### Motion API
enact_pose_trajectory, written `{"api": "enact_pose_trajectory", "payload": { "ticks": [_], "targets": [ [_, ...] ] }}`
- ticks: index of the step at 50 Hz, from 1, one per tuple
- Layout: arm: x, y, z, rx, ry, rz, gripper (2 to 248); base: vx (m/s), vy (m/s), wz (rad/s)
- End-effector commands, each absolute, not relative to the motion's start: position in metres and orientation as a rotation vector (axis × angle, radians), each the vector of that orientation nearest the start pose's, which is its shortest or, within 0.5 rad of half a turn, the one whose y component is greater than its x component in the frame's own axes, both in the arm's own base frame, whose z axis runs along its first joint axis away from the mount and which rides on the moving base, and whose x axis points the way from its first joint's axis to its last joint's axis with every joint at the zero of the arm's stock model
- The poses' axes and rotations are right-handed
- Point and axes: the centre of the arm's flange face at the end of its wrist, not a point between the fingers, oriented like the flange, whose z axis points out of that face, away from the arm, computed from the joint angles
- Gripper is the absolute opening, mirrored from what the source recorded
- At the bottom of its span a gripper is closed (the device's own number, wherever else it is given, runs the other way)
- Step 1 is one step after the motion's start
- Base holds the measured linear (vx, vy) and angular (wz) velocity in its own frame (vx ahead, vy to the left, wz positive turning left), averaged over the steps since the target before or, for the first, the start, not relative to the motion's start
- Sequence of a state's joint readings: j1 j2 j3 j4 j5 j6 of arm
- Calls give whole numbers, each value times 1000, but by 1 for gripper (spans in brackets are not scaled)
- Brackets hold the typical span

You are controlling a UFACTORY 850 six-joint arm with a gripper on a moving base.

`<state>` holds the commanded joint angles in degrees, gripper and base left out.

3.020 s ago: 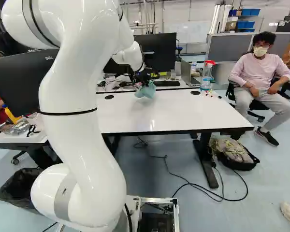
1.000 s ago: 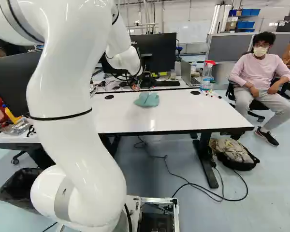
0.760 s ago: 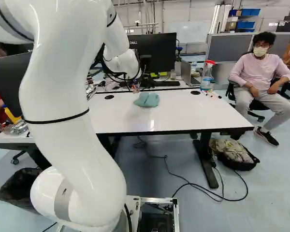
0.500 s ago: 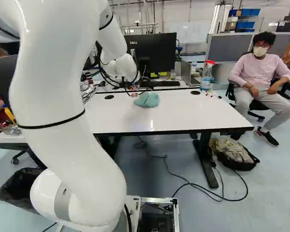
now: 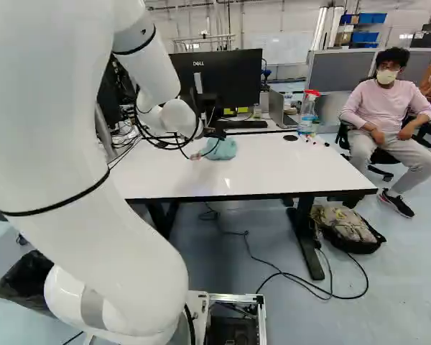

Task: Clean the table with the green towel

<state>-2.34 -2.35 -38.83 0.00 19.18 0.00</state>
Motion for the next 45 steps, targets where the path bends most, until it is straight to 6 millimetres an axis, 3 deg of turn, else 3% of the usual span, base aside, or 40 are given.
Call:
{"api": "enact_pose_trajectory", "payload": {
  "ticks": [23, 45],
  "targets": [
    [390, -10, 418, -2707, 33, -1619, 247, 0, 0, 0],
    [334, -4, 394, -2638, 17, -1718, 247, 0, 0, 0]
  ]
}}
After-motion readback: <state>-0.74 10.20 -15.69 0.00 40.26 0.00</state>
